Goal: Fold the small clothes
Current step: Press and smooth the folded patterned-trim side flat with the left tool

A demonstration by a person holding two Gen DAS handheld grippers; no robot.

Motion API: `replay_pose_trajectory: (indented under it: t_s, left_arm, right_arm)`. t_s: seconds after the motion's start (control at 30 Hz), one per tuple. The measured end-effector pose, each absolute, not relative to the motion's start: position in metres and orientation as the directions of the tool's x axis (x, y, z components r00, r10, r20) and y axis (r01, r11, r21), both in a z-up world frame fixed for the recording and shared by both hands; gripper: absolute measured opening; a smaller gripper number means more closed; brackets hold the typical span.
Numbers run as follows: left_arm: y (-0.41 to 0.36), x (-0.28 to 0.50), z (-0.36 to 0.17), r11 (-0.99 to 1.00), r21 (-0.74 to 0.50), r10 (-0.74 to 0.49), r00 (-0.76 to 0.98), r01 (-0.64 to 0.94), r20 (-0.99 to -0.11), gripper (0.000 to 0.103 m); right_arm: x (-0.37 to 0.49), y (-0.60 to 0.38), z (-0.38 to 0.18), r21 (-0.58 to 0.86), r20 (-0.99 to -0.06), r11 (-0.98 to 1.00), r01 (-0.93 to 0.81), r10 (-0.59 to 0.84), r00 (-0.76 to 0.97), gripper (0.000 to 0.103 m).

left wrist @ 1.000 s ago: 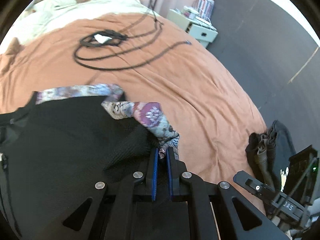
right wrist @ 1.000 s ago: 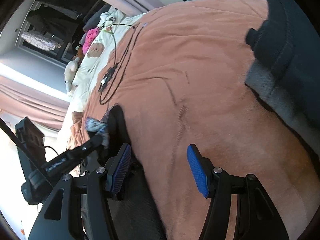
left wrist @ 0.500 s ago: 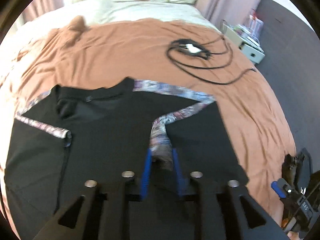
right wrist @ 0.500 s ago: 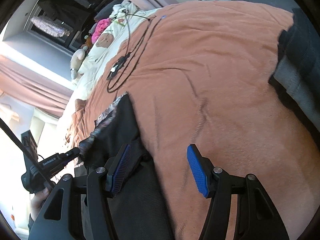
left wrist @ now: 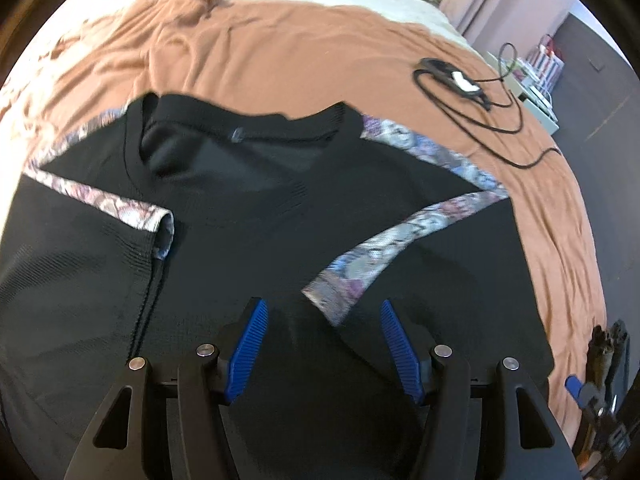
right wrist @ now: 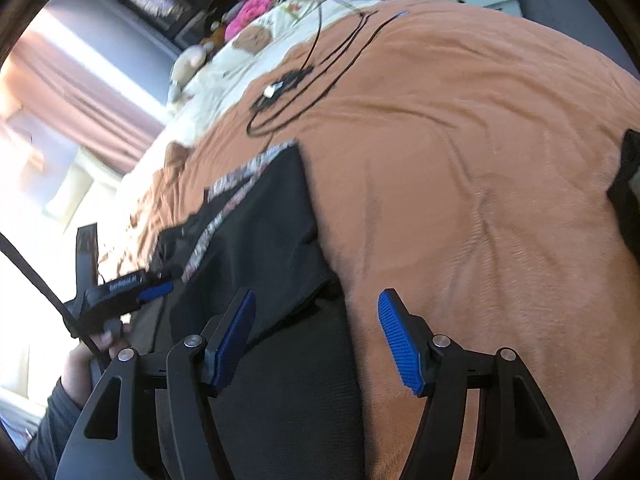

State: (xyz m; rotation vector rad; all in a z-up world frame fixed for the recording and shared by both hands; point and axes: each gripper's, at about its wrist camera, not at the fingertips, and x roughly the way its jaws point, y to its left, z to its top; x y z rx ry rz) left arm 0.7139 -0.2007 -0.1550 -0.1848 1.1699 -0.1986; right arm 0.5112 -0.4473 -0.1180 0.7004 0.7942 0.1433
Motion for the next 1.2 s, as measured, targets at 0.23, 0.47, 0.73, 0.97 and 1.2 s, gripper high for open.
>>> replay_pose_trajectory:
  t_s: [0.23, 0.47, 0.73, 0.97, 1.2]
  left_arm:
    - [-0.197, 0.72, -0.169, 0.943, -0.324, -0.328, 0.391, 0.077, -0.86, 0.033]
    - [-0.189, 0.725, -0.157, 0.941, -0.319, -0.334, 0.426, 0.109, -0.841, 0.009]
    - [-0.159, 0.731, -0.157, 0.937, -0.35, -0.321, 0.404, 0.003, -0.856, 0.029]
    - [-0.157, 0.697, -0.162, 0.928, -0.373, -0.351, 0.356, 0.005, -0.866, 0.041]
    - [-0.166, 0.663, -0.161, 0.914, -0.405, -0.393, 0.315, 0.03, -0.864, 0.041]
  right_arm:
    - [0.527, -0.43, -0.125, 0.579, -0.653, 0.81, 0.096, 0.39, 0.649, 0.047]
    - [0.54, -0.422, -0.138, 0.529, -0.692, 0.842, 0.107, 0.354, 0.629, 0.023]
    - [0.54, -0.421, -0.138, 0.528, -0.693, 0.841, 0.121, 0.343, 0.634, 0.018]
    - [0.54, -0.416, -0.14, 0.525, -0.686, 0.843, 0.115, 0.339, 0.644, 0.018]
    - [0.534, -0.422, -0.133, 0.555, -0.668, 0.826, 0.1, 0.37, 0.646, 0.019]
